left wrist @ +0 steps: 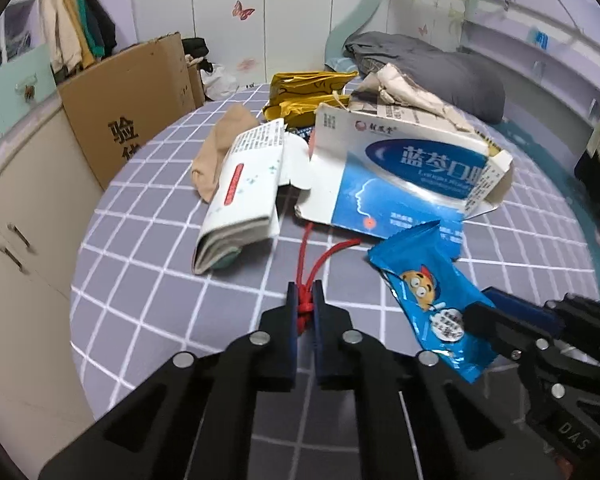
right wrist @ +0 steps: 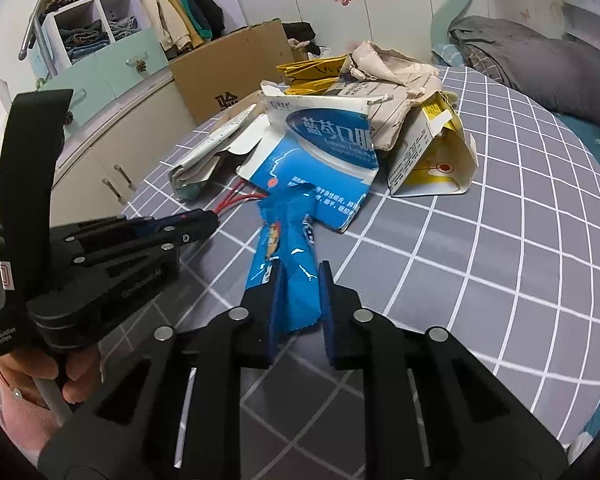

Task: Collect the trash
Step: 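Grasp the blue snack packet with the right tool, then grasp the red string with the left tool while the right tool lifts the packet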

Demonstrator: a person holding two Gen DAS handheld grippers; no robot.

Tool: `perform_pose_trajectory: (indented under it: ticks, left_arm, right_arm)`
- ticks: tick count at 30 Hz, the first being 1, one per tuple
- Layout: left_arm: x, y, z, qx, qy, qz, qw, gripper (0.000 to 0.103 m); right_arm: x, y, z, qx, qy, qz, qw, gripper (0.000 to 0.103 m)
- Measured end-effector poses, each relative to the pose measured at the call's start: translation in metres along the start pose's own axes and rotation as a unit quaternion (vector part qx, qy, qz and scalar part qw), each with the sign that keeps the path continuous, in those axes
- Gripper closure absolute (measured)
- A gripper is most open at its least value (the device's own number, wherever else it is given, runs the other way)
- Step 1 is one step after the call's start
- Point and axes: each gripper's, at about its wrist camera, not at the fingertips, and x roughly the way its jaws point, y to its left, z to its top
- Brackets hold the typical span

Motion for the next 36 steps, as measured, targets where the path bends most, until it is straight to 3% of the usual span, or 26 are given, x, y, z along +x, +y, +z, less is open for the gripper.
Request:
perform_pose_trajectory:
  ticks: [2,14,21,27,36]
  left_arm:
    - [-0.009,0.001,-0.005,-0.018,-0.010,-0.017,0.9996,0.098]
    - [-0.096,-0.004,-0.020,-0.045,-0.099,-0.020,0.9938,0.098]
    - [-0.125,-0.004,-0.023,-0.053,-0.120,-0.009,0.9914,0.098]
    - [-0.142,0.007,-0.019,-0.065,-0.137,-0.013,0.9884,0.098]
    - [-0.173,0.040,-0.025,-0.084,-0.169,-0.006,0.9819,0.098]
  right_arm:
    - [-0.005,0.001,-0.001,0.002,-0.004,0.003,1.000,0.088]
    - [-0.044,0.019,-0.006,0.003,-0.038,0.023,0.999,0.096]
    - [-0.059,0.025,-0.005,0.009,-0.051,0.034,0.998,0.096]
    - [-0.069,0.035,0.003,0.014,-0.062,0.071,0.996,0.096]
    - [-0.066,0.083,0.014,-0.019,-0.063,0.114,0.991,0.096]
